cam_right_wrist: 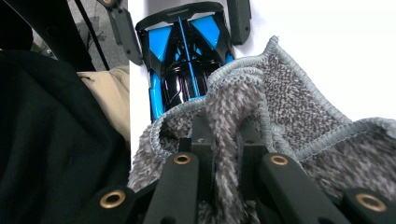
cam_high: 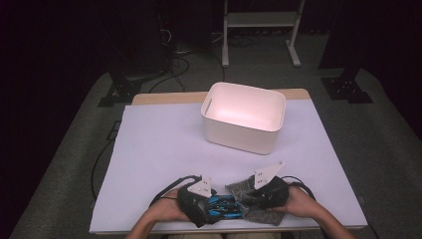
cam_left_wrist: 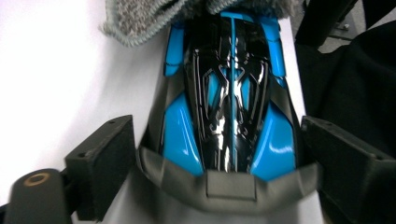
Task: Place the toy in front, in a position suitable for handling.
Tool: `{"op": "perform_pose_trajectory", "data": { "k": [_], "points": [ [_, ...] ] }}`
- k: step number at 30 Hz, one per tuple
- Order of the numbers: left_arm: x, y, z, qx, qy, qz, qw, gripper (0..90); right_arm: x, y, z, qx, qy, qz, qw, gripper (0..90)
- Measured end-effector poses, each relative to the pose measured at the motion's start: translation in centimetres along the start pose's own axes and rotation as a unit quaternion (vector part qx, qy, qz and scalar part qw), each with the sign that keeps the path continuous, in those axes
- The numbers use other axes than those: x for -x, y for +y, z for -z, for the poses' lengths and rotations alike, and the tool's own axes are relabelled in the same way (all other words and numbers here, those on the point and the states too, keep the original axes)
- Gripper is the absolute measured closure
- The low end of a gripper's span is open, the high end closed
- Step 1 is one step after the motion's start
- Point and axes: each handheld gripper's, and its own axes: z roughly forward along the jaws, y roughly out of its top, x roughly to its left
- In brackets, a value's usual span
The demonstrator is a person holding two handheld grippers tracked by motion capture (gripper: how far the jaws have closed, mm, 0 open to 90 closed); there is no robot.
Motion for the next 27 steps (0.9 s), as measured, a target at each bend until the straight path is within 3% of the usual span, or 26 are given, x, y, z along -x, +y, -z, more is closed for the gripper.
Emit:
{"op": "perform_pose_trajectory", "data": {
  "k": [7,13,16,19,21,27],
  "points": [
    [0.1,0.0,-0.4,0.018,-0.001,0.009,0.9998,13.6,-0.1,0.0,0.0,0.001,0.0,0.002,1.0,80.5],
    [0.3,0.8,-1.3,0.006,0.015,-0.026,0.9995,11.5,-0.1,-0.1,0.1,0.01,0.001,0.001,0.9999,80.5],
    [0.4,1.1,-1.5,0.002,0.024,-0.033,0.9992,12.5,-0.1,-0.2,0.3,0.011,0.001,0.0,0.9999,80.4],
    [0.8,1.4,-1.5,0.001,0.018,-0.05,0.9986,23.8,0.0,-0.2,0.4,0.014,0.002,-0.002,0.9999,80.3],
    [0.7,1.5,-1.5,-0.004,0.013,-0.047,0.9988,24.1,0.0,-0.2,0.4,0.015,0.003,-0.002,0.9999,80.3],
    [0.1,1.9,-1.3,-0.007,0.008,-0.069,0.9976,24.3,0.1,-0.1,0.5,0.018,0.002,-0.001,0.9998,80.2]
  ]
}}
